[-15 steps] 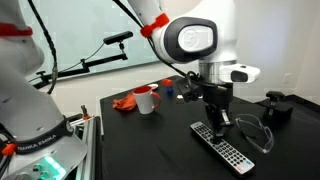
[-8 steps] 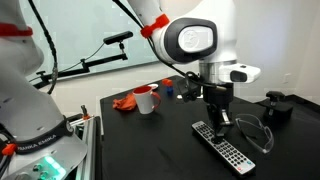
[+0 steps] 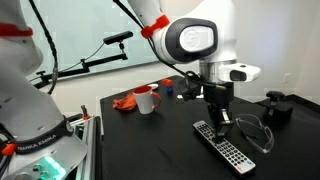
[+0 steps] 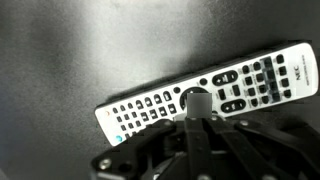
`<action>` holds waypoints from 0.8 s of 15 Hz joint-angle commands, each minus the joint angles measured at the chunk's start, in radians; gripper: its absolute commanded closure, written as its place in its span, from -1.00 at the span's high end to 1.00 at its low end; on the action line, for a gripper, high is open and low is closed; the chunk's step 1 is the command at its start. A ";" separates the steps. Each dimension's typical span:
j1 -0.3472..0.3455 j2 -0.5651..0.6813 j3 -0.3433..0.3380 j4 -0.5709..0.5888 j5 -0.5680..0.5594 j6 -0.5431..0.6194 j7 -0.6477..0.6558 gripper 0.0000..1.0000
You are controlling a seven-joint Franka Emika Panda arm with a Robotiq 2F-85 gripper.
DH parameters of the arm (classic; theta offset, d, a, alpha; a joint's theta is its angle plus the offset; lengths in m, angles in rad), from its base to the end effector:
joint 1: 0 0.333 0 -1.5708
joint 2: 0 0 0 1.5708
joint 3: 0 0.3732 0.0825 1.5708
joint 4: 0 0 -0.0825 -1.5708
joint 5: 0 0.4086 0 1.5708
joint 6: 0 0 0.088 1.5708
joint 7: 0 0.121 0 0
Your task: Press a button on the grey remote control.
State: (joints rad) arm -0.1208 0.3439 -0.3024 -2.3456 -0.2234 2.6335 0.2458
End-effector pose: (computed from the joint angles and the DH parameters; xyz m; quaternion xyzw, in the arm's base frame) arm 0.4914 -0.2210 0.2071 0.9687 -0.2249 -0.0337 0.0997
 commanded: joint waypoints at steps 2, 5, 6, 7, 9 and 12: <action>0.028 0.079 -0.021 0.034 -0.026 0.011 0.060 -1.00; 0.034 0.087 -0.024 0.039 -0.025 0.004 0.069 -1.00; 0.035 0.087 -0.025 0.040 -0.025 0.002 0.072 -1.00; 0.036 0.088 -0.025 0.041 -0.024 -0.001 0.074 -1.00; 0.040 0.091 -0.027 0.042 -0.027 -0.003 0.080 -1.00; 0.046 0.102 -0.033 0.047 -0.036 -0.005 0.089 -1.00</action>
State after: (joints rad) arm -0.0908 0.3586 -0.3234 -2.3263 -0.2326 2.6129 0.2823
